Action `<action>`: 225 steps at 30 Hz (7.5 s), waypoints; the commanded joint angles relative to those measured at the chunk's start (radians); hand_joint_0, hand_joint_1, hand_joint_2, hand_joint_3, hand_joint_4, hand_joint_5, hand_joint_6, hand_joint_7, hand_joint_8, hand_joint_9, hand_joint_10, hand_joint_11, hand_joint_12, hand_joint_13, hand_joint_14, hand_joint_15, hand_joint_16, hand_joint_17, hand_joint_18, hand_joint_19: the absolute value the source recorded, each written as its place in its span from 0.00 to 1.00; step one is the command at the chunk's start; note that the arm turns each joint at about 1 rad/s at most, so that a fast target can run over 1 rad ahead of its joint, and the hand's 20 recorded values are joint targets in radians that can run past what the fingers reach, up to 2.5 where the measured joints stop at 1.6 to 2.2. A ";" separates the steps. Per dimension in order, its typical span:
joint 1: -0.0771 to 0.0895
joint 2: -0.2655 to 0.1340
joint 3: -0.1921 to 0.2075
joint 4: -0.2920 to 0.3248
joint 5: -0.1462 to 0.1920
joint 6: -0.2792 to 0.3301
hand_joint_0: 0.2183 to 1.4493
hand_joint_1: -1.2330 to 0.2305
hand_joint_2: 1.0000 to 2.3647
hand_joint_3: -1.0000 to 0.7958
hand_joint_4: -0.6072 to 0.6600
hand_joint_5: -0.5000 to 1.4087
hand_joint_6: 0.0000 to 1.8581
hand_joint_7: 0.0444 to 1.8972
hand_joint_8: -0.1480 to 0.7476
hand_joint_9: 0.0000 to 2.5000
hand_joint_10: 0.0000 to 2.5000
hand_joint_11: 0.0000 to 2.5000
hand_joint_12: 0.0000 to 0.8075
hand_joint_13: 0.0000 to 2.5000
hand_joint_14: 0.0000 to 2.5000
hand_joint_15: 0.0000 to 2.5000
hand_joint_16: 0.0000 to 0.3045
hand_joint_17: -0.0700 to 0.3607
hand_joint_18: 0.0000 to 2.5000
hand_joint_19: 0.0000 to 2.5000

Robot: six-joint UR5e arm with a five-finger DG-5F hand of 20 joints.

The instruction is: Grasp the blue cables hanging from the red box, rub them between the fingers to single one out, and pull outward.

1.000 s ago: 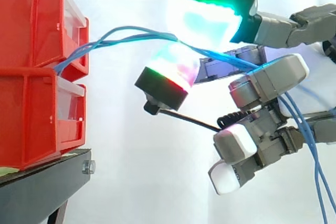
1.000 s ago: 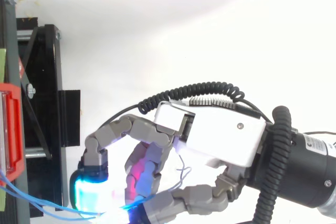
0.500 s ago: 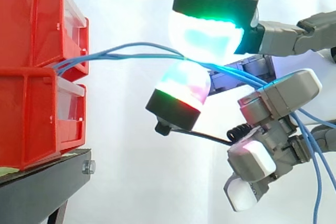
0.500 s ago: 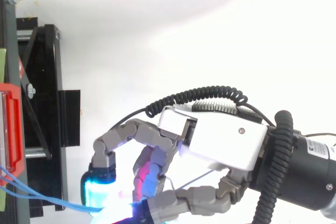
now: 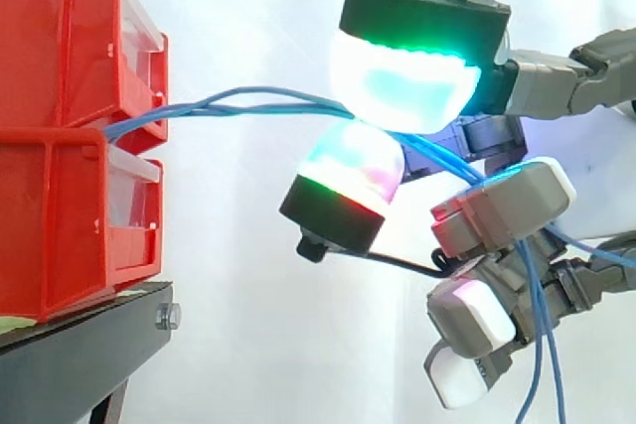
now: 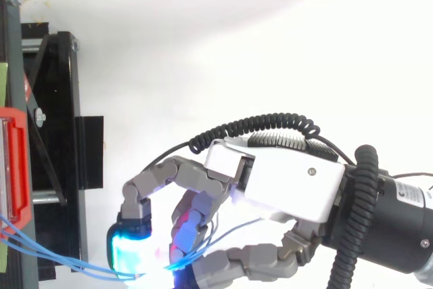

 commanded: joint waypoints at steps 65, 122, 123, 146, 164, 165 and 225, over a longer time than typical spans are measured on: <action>0.004 0.000 0.001 0.000 -0.001 0.000 0.32 0.32 0.01 0.36 0.42 0.21 0.47 0.57 0.43 0.49 0.01 0.38 0.39 0.35 0.01 0.24 0.11 0.34 0.30 0.22; -0.004 0.002 0.001 -0.015 -0.002 0.000 0.30 0.40 0.01 0.35 0.49 0.19 0.45 0.53 0.44 0.47 0.01 0.38 0.41 0.36 0.01 0.25 0.13 0.37 0.30 0.23; -0.004 0.006 -0.001 -0.017 -0.002 0.000 0.30 0.40 0.01 0.36 0.49 0.19 0.45 0.52 0.44 0.47 0.01 0.38 0.41 0.36 0.01 0.25 0.13 0.37 0.30 0.23; -0.015 0.032 0.002 -0.058 0.002 -0.069 0.24 0.39 0.00 0.28 0.50 0.19 0.48 0.49 0.46 0.48 0.01 0.40 0.44 0.37 0.01 0.25 0.14 0.38 0.31 0.22; -0.032 0.046 0.024 -0.060 -0.001 -0.163 0.31 0.35 0.01 0.42 0.51 0.19 0.49 0.51 0.47 0.47 0.01 0.40 0.45 0.37 0.01 0.25 0.14 0.39 0.32 0.21; -0.032 0.046 0.024 -0.060 -0.001 -0.161 0.31 0.35 0.01 0.43 0.51 0.19 0.49 0.50 0.47 0.47 0.01 0.40 0.45 0.37 0.01 0.25 0.14 0.39 0.32 0.21; 0.005 0.046 -0.035 -0.063 -0.016 0.006 0.30 0.34 0.01 0.42 0.45 0.20 0.49 0.55 0.47 0.46 0.01 0.32 0.50 0.29 0.01 0.17 0.17 0.43 0.28 0.16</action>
